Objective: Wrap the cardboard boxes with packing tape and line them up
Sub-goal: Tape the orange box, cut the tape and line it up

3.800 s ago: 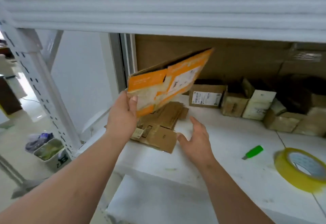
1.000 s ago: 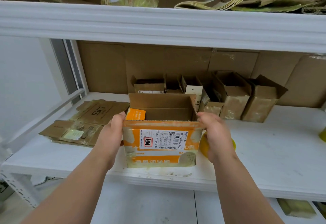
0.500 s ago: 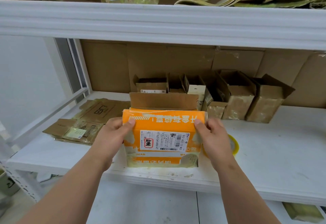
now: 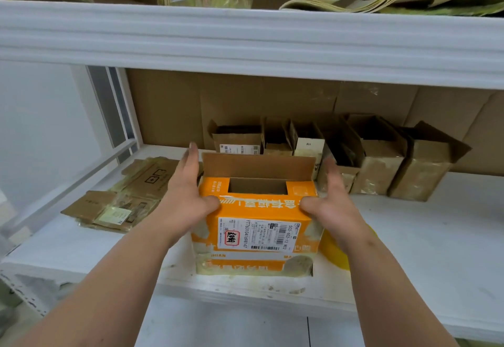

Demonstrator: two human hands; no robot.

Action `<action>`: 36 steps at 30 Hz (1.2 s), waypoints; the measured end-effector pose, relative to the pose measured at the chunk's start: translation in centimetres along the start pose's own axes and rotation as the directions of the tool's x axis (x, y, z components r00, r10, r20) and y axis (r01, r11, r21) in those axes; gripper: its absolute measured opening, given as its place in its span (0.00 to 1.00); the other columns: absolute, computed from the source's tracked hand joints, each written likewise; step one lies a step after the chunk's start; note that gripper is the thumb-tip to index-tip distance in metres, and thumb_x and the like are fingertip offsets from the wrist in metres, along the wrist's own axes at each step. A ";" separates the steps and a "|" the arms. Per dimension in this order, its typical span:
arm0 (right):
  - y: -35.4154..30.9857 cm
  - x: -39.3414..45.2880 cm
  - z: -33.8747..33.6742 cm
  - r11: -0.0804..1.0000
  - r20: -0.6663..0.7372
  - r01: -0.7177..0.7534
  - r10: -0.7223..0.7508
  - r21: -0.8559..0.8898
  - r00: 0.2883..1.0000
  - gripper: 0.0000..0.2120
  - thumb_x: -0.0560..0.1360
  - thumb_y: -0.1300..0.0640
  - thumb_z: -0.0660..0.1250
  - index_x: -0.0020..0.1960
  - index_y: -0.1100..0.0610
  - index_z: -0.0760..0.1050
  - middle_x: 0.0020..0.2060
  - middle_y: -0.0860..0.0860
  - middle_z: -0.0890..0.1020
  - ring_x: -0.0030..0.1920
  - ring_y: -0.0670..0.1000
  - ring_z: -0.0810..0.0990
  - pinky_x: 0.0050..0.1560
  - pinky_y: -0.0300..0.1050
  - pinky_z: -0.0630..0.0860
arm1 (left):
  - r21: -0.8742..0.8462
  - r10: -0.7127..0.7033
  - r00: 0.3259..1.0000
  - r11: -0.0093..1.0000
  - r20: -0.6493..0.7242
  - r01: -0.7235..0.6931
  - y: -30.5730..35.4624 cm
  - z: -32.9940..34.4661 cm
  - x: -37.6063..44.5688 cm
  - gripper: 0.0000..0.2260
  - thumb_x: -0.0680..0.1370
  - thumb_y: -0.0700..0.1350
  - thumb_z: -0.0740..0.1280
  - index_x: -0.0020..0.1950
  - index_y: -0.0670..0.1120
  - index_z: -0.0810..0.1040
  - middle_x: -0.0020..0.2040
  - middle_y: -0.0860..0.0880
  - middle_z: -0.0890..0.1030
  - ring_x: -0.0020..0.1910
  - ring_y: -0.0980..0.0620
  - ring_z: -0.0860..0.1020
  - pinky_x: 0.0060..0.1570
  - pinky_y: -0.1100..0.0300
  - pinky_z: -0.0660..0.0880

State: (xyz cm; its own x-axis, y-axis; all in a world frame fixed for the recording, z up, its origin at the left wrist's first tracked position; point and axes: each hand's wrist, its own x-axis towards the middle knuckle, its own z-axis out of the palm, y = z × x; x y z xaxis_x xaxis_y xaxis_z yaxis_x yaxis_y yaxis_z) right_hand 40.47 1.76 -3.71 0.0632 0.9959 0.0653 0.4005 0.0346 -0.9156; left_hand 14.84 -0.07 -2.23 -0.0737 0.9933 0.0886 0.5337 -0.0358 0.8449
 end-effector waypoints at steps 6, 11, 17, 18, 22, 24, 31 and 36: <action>0.4 0.1 -0.2 0.993 0.040 0.121 -0.121 -0.011 0.992 0.30 0.74 0.64 0.70 0.68 0.38 0.66 0.63 0.44 0.70 0.50 0.45 0.81 0.40 0.32 0.77 | 0.233 0.105 0.994 0.968 -0.033 -0.094 -0.5 -0.1 1.1 0.30 0.65 0.52 0.69 0.68 0.63 0.70 0.64 0.56 0.69 0.67 0.51 0.67 0.68 0.43 0.68; 2.3 0.0 0.7 0.978 -0.059 0.204 -0.207 -0.049 0.977 0.10 0.76 0.59 0.69 0.53 0.46 0.81 0.56 0.34 0.71 0.61 0.42 0.72 0.54 0.34 0.73 | 0.280 0.218 0.967 0.944 -0.131 -0.175 -2.8 1.1 0.4 0.25 0.69 0.62 0.60 0.61 0.54 0.82 0.60 0.63 0.73 0.62 0.57 0.71 0.71 0.40 0.64; 2.1 -0.4 1.1 0.929 -0.093 0.248 -0.282 -0.275 0.955 0.14 0.74 0.42 0.67 0.57 0.44 0.81 0.57 0.26 0.71 0.64 0.44 0.72 0.69 0.57 0.68 | 0.613 0.238 0.971 0.766 0.014 -0.196 -1.6 1.2 0.2 0.43 0.67 0.77 0.45 0.72 0.55 0.72 0.73 0.60 0.69 0.74 0.55 0.63 0.77 0.44 0.50; 2.1 -0.5 1.1 0.912 -0.090 0.254 -0.297 -0.323 0.951 0.15 0.75 0.43 0.67 0.59 0.45 0.81 0.59 0.29 0.72 0.64 0.44 0.71 0.70 0.57 0.66 | 0.641 0.232 0.972 0.742 0.028 -0.195 -1.6 1.2 0.0 0.44 0.67 0.77 0.43 0.73 0.55 0.69 0.75 0.59 0.67 0.75 0.56 0.62 0.78 0.45 0.48; 1.9 -1.1 1.2 0.882 -0.102 0.223 -0.288 -0.416 0.952 0.16 0.78 0.47 0.66 0.65 0.46 0.77 0.68 0.39 0.72 0.64 0.41 0.67 0.74 0.56 0.60 | 0.610 0.196 0.979 0.769 0.061 -0.191 -2.1 1.4 -0.4 0.41 0.68 0.79 0.39 0.76 0.61 0.59 0.78 0.61 0.59 0.79 0.56 0.54 0.78 0.43 0.42; 1.9 -1.4 1.4 0.874 -0.067 0.211 -0.266 -0.438 0.962 0.17 0.80 0.47 0.63 0.68 0.43 0.73 0.71 0.40 0.69 0.69 0.43 0.65 0.76 0.57 0.57 | 0.596 0.158 0.981 0.780 0.108 -0.191 -1.9 1.3 -0.4 0.36 0.71 0.77 0.40 0.77 0.66 0.52 0.79 0.61 0.55 0.80 0.55 0.48 0.77 0.42 0.37; 1.2 -1.8 1.0 0.829 0.011 0.144 -0.164 -0.541 0.986 0.19 0.81 0.43 0.55 0.71 0.37 0.68 0.76 0.36 0.61 0.75 0.44 0.60 0.78 0.59 0.45 | 0.737 0.021 0.974 0.650 0.228 -0.186 -0.8 0.7 0.1 0.32 0.74 0.73 0.41 0.77 0.69 0.47 0.81 0.60 0.44 0.79 0.53 0.39 0.73 0.38 0.31; 0.5 -2.3 1.7 0.800 -0.050 0.113 -0.175 -0.590 0.983 0.18 0.81 0.45 0.57 0.70 0.39 0.71 0.75 0.37 0.64 0.74 0.48 0.62 0.78 0.58 0.47 | 0.789 0.103 0.959 0.548 0.265 -0.277 0.2 1.1 -0.3 0.28 0.81 0.65 0.42 0.81 0.58 0.46 0.82 0.56 0.47 0.80 0.54 0.42 0.74 0.41 0.30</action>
State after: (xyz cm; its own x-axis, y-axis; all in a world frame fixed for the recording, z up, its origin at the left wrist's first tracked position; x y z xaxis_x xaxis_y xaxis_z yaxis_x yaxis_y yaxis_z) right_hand 38.99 -0.34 -4.96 0.0375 0.9690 0.2444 0.8666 0.0902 -0.4908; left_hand 15.90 -0.26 -2.72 0.2072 0.9778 0.0319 0.9779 -0.2080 0.0225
